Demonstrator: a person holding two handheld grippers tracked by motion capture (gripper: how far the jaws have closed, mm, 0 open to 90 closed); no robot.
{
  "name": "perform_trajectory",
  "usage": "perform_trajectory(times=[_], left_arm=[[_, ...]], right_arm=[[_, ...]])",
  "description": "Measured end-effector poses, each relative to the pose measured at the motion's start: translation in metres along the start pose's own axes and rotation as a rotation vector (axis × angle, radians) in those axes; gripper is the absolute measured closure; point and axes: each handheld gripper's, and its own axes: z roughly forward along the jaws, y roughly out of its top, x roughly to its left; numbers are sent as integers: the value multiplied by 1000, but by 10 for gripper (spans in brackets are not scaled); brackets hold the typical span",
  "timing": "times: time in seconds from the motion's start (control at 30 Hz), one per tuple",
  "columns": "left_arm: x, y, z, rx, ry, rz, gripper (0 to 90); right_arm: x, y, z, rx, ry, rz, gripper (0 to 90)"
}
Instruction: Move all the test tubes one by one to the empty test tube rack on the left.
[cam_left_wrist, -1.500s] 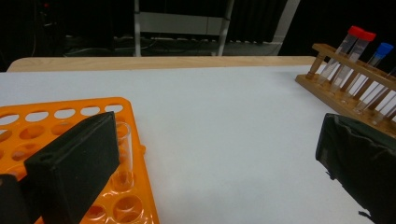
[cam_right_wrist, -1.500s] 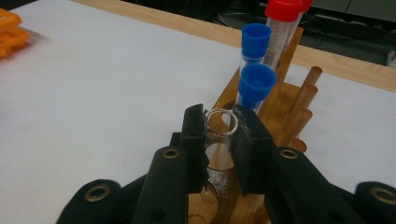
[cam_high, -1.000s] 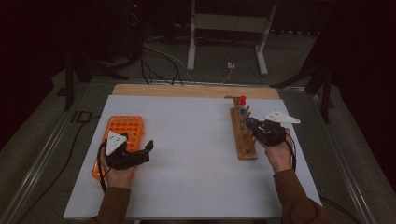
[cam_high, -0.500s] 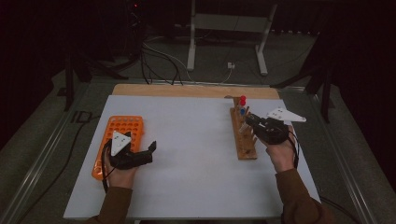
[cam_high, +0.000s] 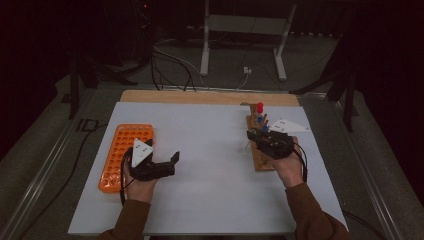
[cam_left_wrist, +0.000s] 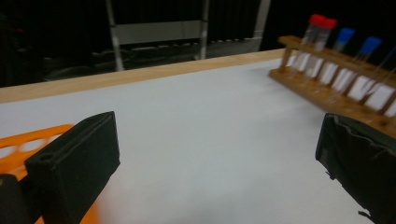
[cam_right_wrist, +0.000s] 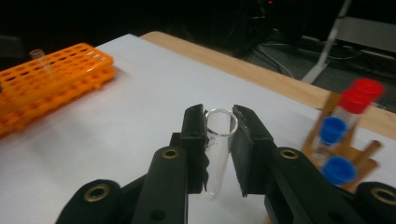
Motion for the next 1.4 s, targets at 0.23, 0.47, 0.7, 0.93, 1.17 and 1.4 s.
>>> perform_trajectory(times=[0.23,0.47,0.7,0.93,1.17,1.4], left_arm=[[-24,10,18,26,-45,64,11],[-49,17,33,25,-63,119,20],[-74,22,47,43,-118,159,61],[-87,22,59,78,-202,164,178],[-95,20,63,78,-210,198,347],[-97,21,64,68,-235,208,613]], right_arm=[[15,3,9,8,64,-6,762],[29,5,16,18,109,-11,761],[43,8,26,33,156,-19,761],[52,10,32,39,190,-24,761],[58,11,34,44,215,-30,760],[62,10,37,52,233,-36,760]])
